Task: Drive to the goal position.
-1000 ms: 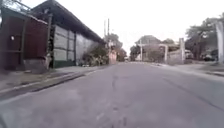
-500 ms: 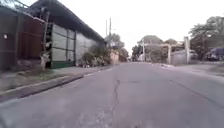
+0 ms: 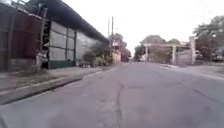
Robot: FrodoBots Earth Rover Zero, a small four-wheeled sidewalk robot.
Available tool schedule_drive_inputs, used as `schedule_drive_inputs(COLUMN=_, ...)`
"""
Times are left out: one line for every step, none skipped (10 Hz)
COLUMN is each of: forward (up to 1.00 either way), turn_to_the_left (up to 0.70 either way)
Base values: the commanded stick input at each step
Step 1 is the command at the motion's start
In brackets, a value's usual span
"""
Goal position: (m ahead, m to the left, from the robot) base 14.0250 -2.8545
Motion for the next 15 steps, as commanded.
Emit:
schedule_drive_inputs(forward=1.00, turn_to_the_left=0.00)
schedule_drive_inputs(forward=1.00, turn_to_the_left=0.00)
schedule_drive_inputs(forward=1.00, turn_to_the_left=0.00)
schedule_drive_inputs(forward=1.00, turn_to_the_left=0.00)
schedule_drive_inputs(forward=1.00, turn_to_the_left=0.00)
schedule_drive_inputs(forward=1.00, turn_to_the_left=0.00)
schedule_drive_inputs(forward=1.00, turn_to_the_left=0.00)
schedule_drive_inputs(forward=1.00, turn_to_the_left=0.00)
schedule_drive_inputs(forward=1.00, turn_to_the_left=0.00)
schedule_drive_inputs(forward=1.00, turn_to_the_left=0.00)
schedule_drive_inputs(forward=1.00, turn_to_the_left=0.00)
schedule_drive_inputs(forward=1.00, turn_to_the_left=0.00)
schedule_drive_inputs(forward=1.00, turn_to_the_left=0.00)
schedule_drive_inputs(forward=1.00, turn_to_the_left=0.00)
schedule_drive_inputs(forward=1.00, turn_to_the_left=0.00)
